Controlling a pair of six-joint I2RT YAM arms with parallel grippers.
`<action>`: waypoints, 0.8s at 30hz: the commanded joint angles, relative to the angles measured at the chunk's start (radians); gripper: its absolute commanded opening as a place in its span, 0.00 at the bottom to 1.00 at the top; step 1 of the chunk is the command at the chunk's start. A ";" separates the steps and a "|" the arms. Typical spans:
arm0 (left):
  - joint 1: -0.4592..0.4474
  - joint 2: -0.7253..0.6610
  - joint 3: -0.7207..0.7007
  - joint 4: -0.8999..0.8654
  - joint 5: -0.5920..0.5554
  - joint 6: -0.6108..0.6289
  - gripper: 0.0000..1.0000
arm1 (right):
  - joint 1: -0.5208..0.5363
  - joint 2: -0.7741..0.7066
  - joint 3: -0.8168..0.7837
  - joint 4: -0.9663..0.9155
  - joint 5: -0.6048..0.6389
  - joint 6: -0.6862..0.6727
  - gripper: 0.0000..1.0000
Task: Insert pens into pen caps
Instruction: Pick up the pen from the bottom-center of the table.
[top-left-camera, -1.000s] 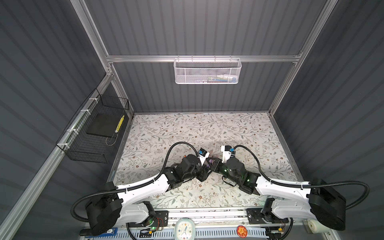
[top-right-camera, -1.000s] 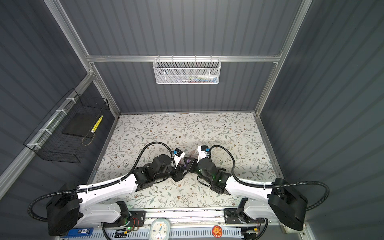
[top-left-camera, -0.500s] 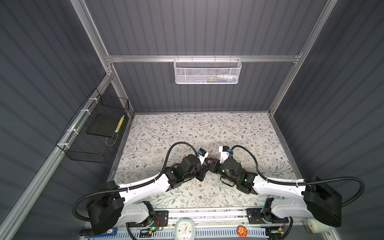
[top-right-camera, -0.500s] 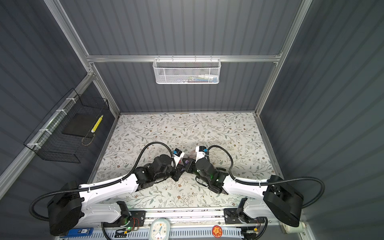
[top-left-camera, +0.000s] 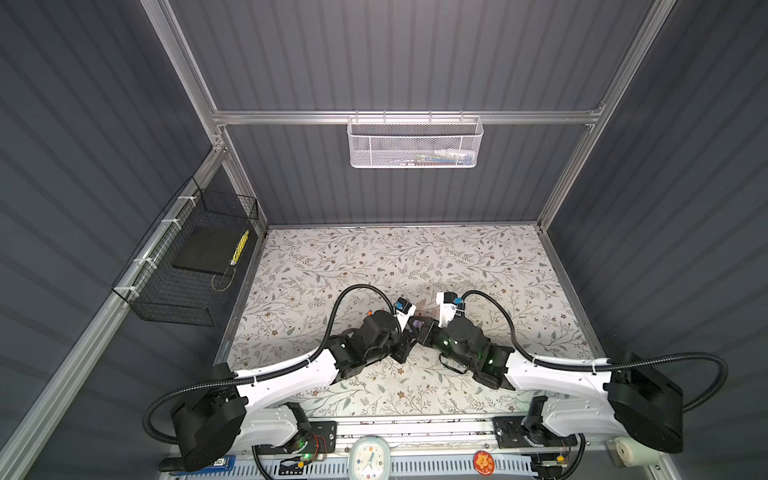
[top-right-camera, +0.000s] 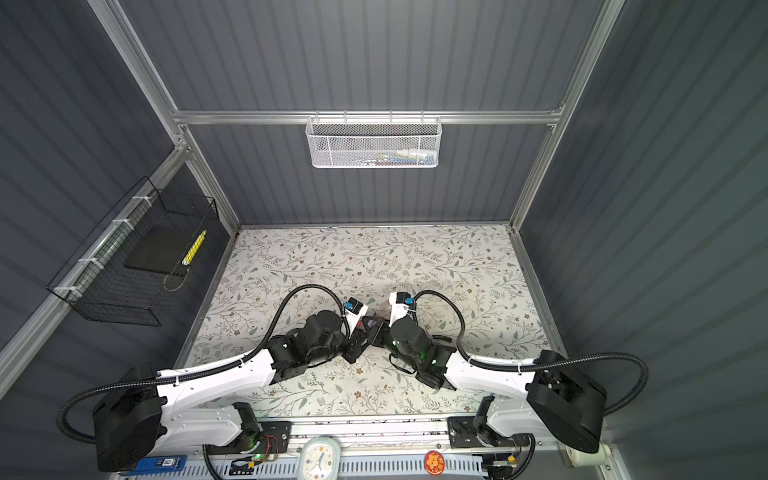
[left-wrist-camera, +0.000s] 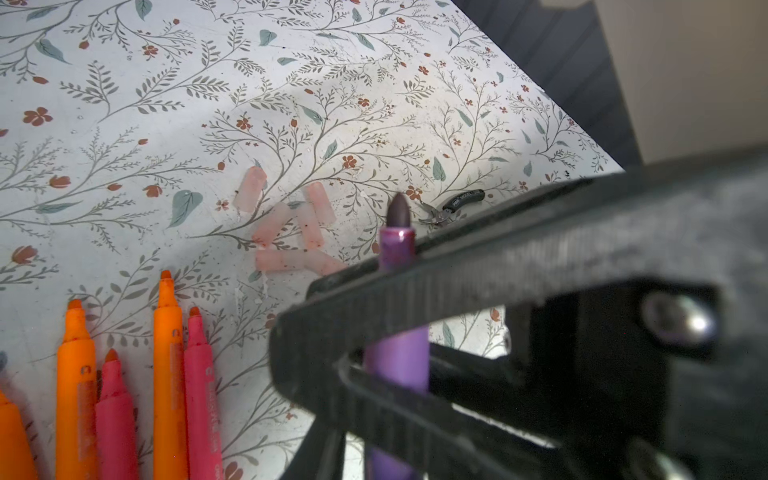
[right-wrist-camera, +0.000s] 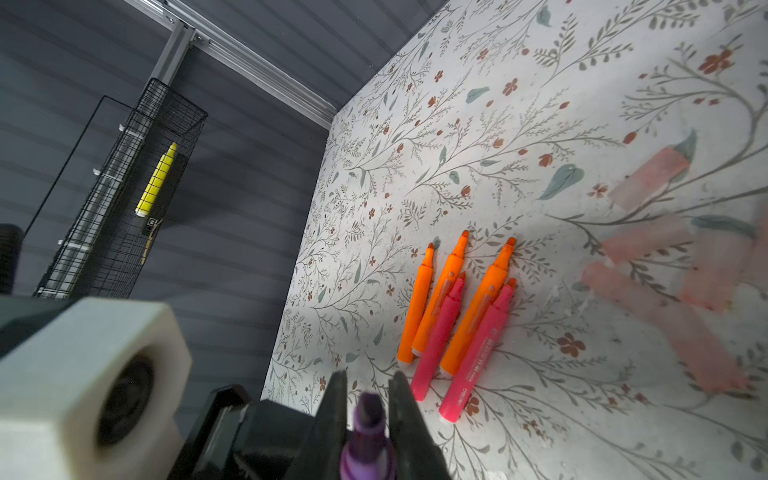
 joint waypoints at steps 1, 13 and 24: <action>-0.004 -0.009 -0.003 0.025 -0.002 0.016 0.27 | 0.015 0.009 0.026 0.021 -0.007 -0.012 0.06; -0.005 -0.036 -0.016 0.025 -0.020 0.011 0.00 | 0.017 0.025 0.026 0.017 -0.003 -0.014 0.26; 0.044 -0.107 -0.094 -0.034 -0.199 -0.034 0.00 | -0.021 -0.113 -0.023 -0.112 0.079 -0.056 0.86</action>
